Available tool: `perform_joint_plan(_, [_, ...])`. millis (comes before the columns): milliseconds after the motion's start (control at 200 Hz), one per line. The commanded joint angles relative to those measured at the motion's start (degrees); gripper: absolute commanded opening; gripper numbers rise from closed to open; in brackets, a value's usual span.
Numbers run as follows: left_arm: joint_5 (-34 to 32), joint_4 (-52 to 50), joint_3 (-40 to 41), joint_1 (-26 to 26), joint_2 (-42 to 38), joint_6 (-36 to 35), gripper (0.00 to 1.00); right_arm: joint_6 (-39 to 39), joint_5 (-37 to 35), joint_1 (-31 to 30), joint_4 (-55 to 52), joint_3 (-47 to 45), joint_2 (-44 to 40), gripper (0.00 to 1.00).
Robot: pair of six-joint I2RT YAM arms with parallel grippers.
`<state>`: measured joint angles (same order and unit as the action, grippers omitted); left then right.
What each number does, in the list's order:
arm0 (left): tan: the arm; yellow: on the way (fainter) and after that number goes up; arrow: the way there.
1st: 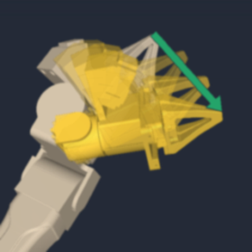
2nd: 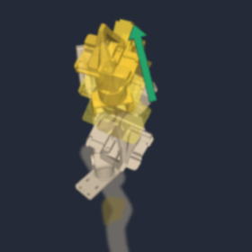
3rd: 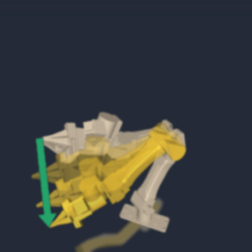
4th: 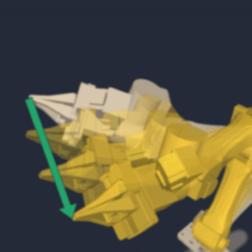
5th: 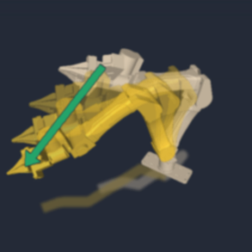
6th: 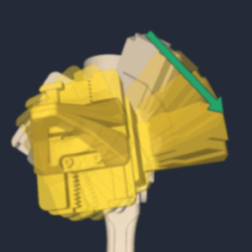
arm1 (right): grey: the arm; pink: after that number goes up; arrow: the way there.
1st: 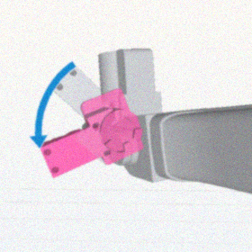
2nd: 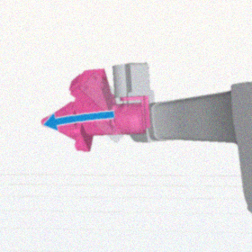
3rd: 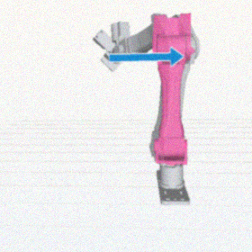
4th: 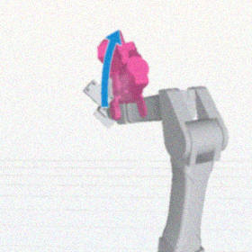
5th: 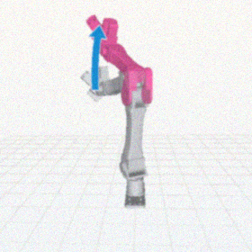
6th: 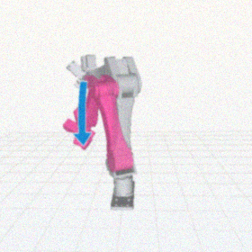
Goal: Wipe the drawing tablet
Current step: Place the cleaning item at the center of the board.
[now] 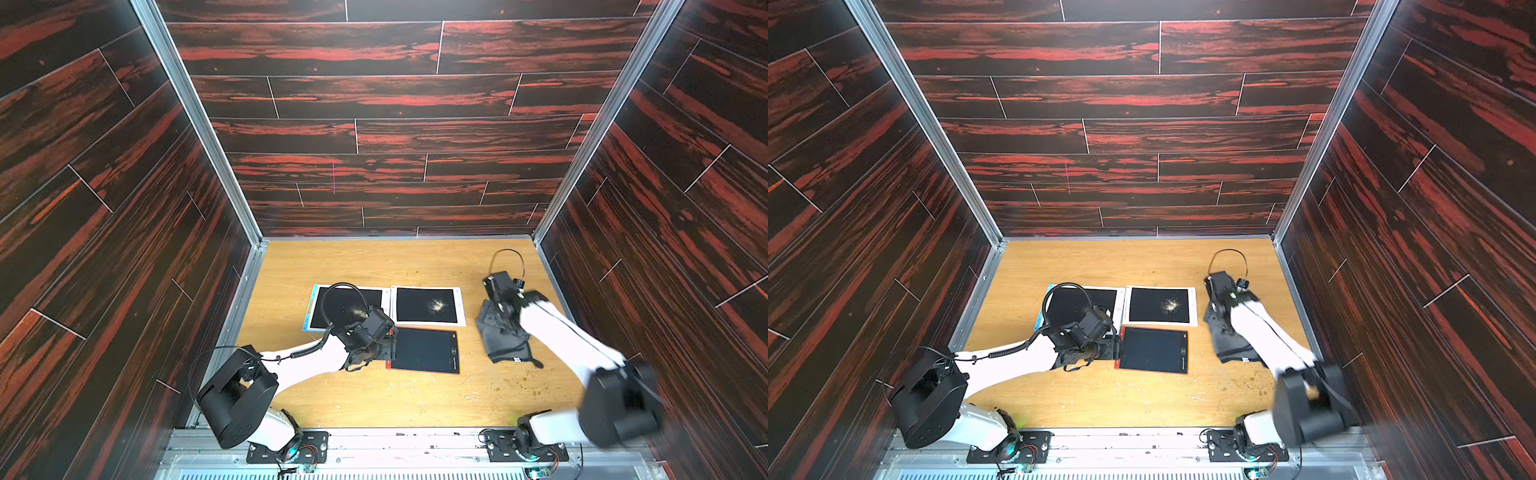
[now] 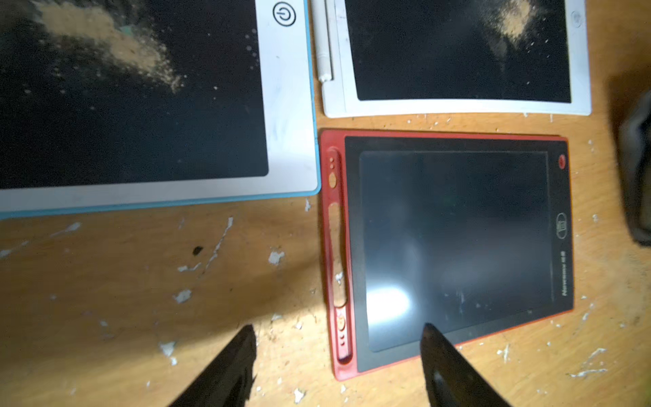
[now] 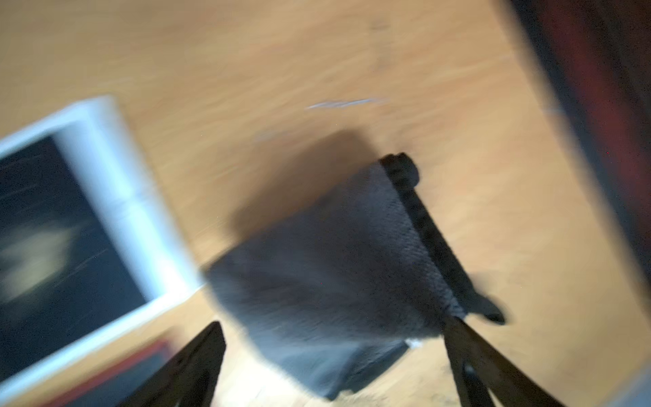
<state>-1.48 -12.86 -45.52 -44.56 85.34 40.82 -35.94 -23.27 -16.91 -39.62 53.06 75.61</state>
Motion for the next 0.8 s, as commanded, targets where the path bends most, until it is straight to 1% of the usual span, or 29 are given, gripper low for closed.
perform_joint_plan(0, [2.7,2.4,1.7,1.0,0.8,1.1,0.75,8.2,25.8,0.1,11.7,-8.0,-6.6,0.91])
perform_joint_plan(30, [3.1,3.0,2.0,1.2,1.2,1.3,0.75,8.3,29.8,0.1,13.7,-10.5,-8.2,0.95])
perform_joint_plan(60, [3.6,3.7,2.3,1.3,1.5,1.7,0.75,7.8,32.2,0.1,15.3,-12.4,-9.8,0.98])
perform_joint_plan(175, [5.4,6.1,3.0,1.5,3.0,2.9,0.75,6.4,33.1,0.1,17.2,-16.5,-12.6,0.99])
perform_joint_plan(235, [5.8,7.1,3.3,1.5,3.5,3.5,0.75,6.8,37.2,0.0,19.5,-18.1,-13.1,0.99])
perform_joint_plan(406, [6.0,8.5,3.3,1.5,5.1,4.2,0.75,5.0,49.7,-0.2,25.3,-21.2,-9.6,0.98])
perform_joint_plan(446, [6.1,8.8,3.2,1.5,5.3,4.3,0.75,4.6,50.7,-0.3,26.3,-21.7,-8.3,0.98])
perform_joint_plan(521, [6.1,9.2,3.2,1.5,5.6,4.6,0.75,4.2,50.5,-0.3,27.3,-22.5,-6.6,0.98])
perform_joint_plan(556, [6.1,9.2,3.1,1.5,5.8,4.7,0.75,4.3,49.0,-0.3,26.6,-22.4,-6.1,0.98])
perform_joint_plan(601, [6.0,9.0,2.9,1.5,5.8,4.6,0.75,4.5,44.2,-0.2,23.2,-21.3,-5.6,0.98])
perform_joint_plan(611, [6.0,9.0,2.9,1.6,5.8,4.7,0.75,4.6,41.5,-0.2,22.0,-21.0,-5.6,0.98])
perform_joint_plan(616, [6.0,8.9,2.8,1.5,5.8,4.6,0.75,4.6,38.9,-0.2,21.4,-20.7,-5.6,0.98])
perform_joint_plan(621, [6.0,8.9,2.8,1.6,5.8,4.6,0.75,4.5,38.9,-0.1,20.9,-20.6,-5.6,0.98])
perform_joint_plan(636, [6.0,8.8,2.7,1.5,5.8,4.5,0.75,4.4,35.7,0.0,18.9,-19.9,-5.7,0.99])
perform_joint_plan(676, [6.1,8.4,2.5,1.5,5.8,4.4,0.75,3.4,24.9,0.5,14.0,-18.1,-6.3,0.99])
perform_joint_plan(706, [6.1,8.3,2.5,1.5,5.7,4.3,0.75,3.0,19.7,1.7,11.5,-17.0,-7.2,0.99])
perform_joint_plan(736, [6.1,8.2,2.5,1.5,5.6,4.3,0.75,3.0,17.4,3.5,9.8,-16.2,-8.2,0.99])
perform_joint_plan(792, [5.8,8.0,2.5,1.5,5.4,4.1,0.75,2.8,16.4,7.2,8.1,-15.0,-10.5,0.99])
